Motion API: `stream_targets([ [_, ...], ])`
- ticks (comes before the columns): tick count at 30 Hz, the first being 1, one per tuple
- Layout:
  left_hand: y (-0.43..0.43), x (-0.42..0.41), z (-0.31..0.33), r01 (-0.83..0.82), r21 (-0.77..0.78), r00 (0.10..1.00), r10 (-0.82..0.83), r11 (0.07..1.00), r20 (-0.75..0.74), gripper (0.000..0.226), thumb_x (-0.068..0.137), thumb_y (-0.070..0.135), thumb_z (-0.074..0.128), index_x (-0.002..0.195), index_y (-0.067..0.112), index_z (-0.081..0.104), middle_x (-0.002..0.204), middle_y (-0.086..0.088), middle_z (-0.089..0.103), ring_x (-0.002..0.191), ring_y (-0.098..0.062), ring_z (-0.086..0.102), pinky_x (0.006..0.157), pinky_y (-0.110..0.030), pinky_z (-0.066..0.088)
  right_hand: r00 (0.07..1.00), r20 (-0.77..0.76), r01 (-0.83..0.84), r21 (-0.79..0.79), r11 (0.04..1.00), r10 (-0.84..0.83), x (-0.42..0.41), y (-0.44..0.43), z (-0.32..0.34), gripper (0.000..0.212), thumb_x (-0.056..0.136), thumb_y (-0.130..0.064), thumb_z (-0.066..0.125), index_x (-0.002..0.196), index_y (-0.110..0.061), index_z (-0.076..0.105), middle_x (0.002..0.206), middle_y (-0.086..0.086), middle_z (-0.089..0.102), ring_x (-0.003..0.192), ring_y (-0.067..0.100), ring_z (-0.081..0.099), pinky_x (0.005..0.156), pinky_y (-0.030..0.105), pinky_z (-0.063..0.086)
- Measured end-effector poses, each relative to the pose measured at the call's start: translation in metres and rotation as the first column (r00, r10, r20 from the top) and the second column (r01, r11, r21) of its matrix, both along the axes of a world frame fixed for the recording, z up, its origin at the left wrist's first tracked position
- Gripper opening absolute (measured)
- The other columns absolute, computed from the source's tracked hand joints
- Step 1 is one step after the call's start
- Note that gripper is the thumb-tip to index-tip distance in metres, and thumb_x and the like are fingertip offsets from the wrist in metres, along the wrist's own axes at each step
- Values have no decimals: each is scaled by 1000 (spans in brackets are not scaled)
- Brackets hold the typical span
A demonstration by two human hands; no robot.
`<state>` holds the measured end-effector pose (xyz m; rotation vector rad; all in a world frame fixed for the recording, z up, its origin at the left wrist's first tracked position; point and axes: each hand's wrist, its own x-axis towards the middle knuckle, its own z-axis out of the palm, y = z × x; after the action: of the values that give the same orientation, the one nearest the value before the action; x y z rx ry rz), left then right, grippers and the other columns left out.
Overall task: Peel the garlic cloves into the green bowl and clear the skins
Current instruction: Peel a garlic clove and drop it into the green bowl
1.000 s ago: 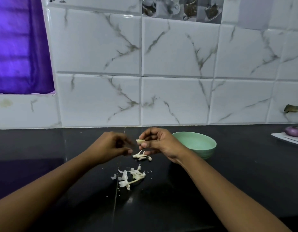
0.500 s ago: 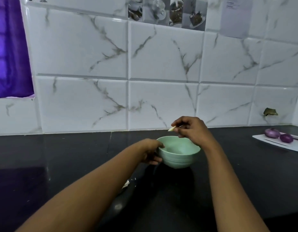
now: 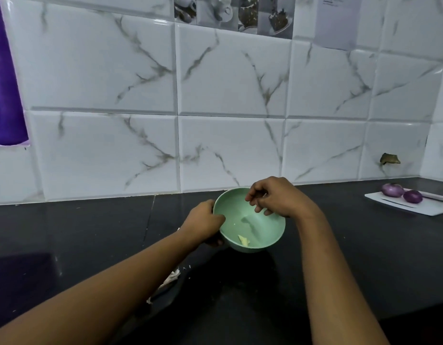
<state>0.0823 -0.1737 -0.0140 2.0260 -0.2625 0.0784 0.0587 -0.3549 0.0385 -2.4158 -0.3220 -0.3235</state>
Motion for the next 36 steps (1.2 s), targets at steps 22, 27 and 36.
stream_targets([
  [22, 140, -33, -1, -156, 265, 984, 127, 951, 125, 11, 94, 23, 58, 88, 20, 67, 75, 1, 72, 56, -16, 67, 42, -21, 43, 996, 43, -48, -427, 903, 73, 8, 125, -67, 18, 90, -27, 61, 99, -13, 68, 100, 9, 70, 95, 25, 63, 77, 30, 46],
  [27, 142, -33, -7, -219, 461, 954, 89, 860, 286, 14, 93, 36, 57, 82, 32, 64, 69, 11, 70, 52, -5, 64, 62, -27, 52, 998, 62, 20, -457, 889, 9, 16, 130, -73, 17, 83, -31, 68, 90, -16, 69, 98, 6, 71, 97, 23, 63, 81, 30, 47],
  [36, 129, -38, -16, -190, 591, 943, -22, 784, 333, 25, 87, 45, 62, 111, 39, 64, 85, 23, 61, 78, 2, 58, 69, -23, 45, 992, -107, -72, -106, 992, 61, 2, 125, -59, 18, 94, -8, 51, 78, -15, 54, 66, 6, 64, 48, 14, 60, 51, 25, 52],
])
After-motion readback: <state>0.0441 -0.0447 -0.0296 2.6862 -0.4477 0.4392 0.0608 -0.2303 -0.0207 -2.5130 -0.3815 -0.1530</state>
